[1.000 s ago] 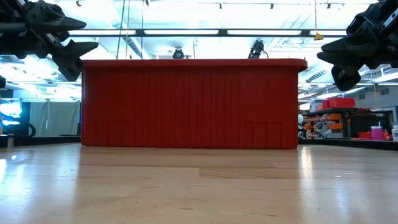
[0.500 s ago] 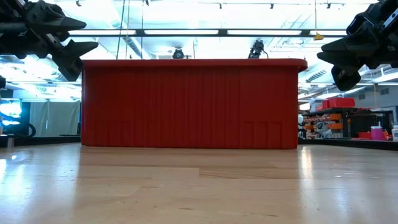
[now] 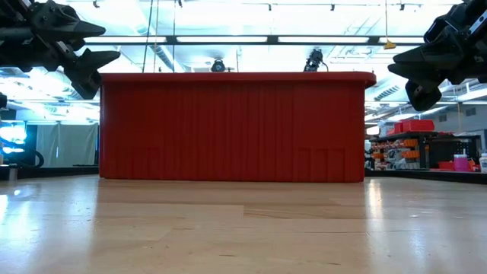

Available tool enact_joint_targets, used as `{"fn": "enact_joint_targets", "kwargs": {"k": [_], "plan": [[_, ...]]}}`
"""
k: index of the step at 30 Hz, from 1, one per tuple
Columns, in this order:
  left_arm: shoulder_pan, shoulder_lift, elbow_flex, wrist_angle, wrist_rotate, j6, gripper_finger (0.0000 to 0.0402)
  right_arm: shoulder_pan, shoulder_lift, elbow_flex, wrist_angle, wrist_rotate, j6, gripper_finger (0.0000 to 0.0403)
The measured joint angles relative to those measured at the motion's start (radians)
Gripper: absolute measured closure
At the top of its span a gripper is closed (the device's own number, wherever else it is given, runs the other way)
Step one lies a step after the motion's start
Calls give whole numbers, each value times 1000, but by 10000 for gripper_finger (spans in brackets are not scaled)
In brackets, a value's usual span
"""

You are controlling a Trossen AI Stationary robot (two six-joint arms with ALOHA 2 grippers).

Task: Pick and place slides into bin
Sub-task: Return to Home Position

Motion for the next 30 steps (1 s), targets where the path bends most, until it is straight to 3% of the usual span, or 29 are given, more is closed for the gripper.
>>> {"fn": "enact_joint_targets", "kwargs": {"k": [30], "plan": [[0,0,0,0,0,0,211,0,0,0,0,0,0,317]]}}
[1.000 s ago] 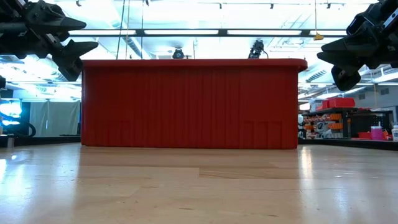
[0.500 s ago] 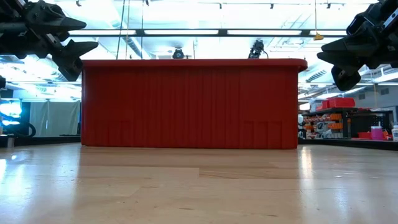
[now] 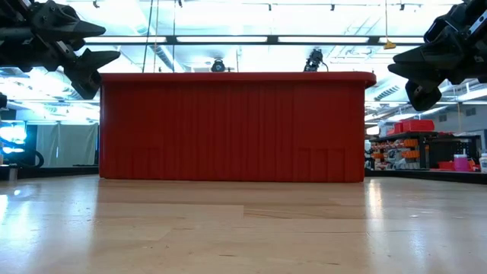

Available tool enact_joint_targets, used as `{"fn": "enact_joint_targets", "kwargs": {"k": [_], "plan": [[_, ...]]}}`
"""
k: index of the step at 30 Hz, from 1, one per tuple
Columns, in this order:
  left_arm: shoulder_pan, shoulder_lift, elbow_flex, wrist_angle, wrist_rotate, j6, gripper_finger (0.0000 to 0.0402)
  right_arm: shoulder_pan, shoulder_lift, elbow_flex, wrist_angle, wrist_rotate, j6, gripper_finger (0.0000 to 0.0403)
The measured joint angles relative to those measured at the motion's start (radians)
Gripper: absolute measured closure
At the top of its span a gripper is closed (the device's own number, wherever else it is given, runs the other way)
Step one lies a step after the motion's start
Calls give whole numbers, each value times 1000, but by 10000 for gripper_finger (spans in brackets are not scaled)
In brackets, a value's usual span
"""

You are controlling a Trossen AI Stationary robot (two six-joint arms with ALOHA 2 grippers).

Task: Pick and place slides into bin
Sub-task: Return to Home Position

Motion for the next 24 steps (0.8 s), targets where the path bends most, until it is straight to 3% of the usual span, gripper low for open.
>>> {"fn": "enact_joint_targets", "kwargs": {"k": [24], "plan": [[0,0,0,0,0,0,203,0,0,0,0,0,0,317]]}}
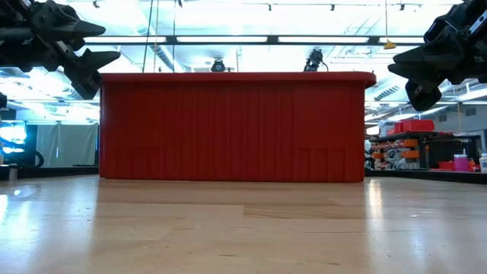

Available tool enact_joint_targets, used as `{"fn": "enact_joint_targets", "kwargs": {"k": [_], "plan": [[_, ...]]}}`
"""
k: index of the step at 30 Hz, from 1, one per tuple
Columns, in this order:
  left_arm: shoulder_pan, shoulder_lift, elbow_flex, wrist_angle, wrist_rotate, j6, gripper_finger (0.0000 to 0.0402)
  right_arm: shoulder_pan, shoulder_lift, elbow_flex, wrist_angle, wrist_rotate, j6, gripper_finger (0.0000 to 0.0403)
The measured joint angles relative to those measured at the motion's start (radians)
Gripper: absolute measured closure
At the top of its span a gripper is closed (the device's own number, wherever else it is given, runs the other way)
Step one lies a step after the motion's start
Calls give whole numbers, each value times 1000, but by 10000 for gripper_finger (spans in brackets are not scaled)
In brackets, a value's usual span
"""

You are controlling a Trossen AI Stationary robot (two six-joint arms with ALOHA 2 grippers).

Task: Pick and place slides into bin
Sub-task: Return to Home Position

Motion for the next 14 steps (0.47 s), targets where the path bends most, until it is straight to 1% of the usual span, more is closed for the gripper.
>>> {"fn": "enact_joint_targets", "kwargs": {"k": [9,14], "plan": [[0,0,0,0,0,0,211,0,0,0,0,0,0,317],[0,0,0,0,0,0,207,0,0,0,0,0,0,317]]}}
